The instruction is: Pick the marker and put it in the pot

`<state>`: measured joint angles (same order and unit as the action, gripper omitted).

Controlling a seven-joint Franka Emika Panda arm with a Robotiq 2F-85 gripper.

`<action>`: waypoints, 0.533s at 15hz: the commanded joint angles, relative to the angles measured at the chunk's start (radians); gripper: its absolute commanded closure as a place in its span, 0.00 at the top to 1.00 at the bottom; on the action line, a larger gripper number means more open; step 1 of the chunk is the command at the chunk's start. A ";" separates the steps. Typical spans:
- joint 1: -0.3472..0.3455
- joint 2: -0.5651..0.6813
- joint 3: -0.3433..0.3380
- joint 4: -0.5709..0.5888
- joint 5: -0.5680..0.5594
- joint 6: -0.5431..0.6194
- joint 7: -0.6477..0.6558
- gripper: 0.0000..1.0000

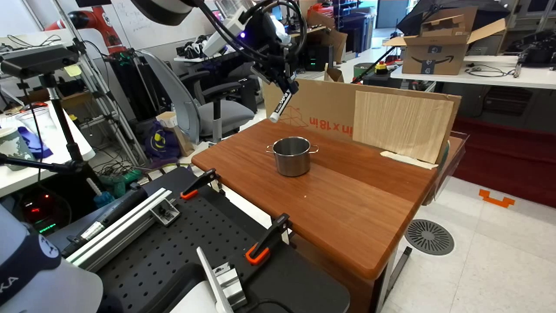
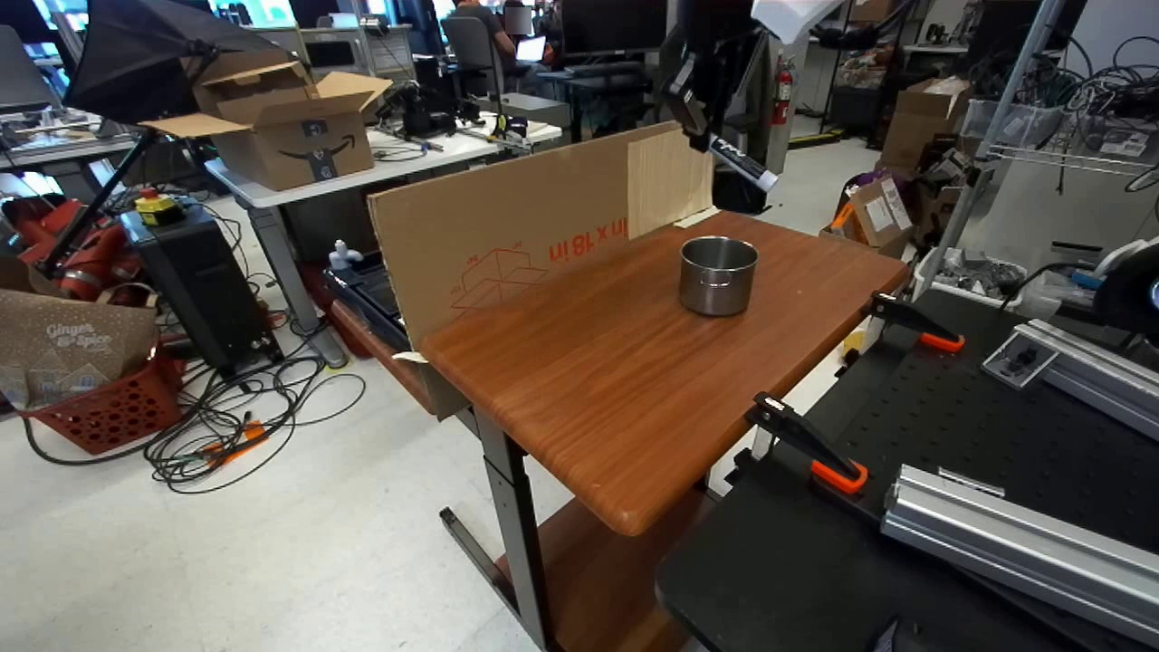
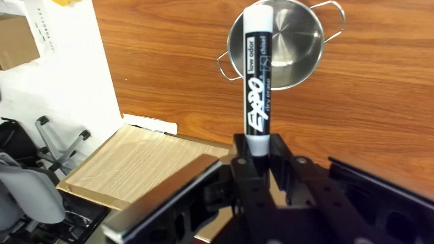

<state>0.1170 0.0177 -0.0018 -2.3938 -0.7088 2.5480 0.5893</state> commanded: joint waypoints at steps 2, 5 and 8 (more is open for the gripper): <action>-0.046 -0.011 0.001 -0.045 -0.208 0.091 0.231 0.05; -0.046 0.005 -0.019 -0.045 -0.332 0.130 0.389 0.05; -0.047 0.022 -0.030 -0.038 -0.436 0.157 0.531 0.05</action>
<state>0.0778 0.0244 -0.0197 -2.4369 -1.0441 2.6509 0.9924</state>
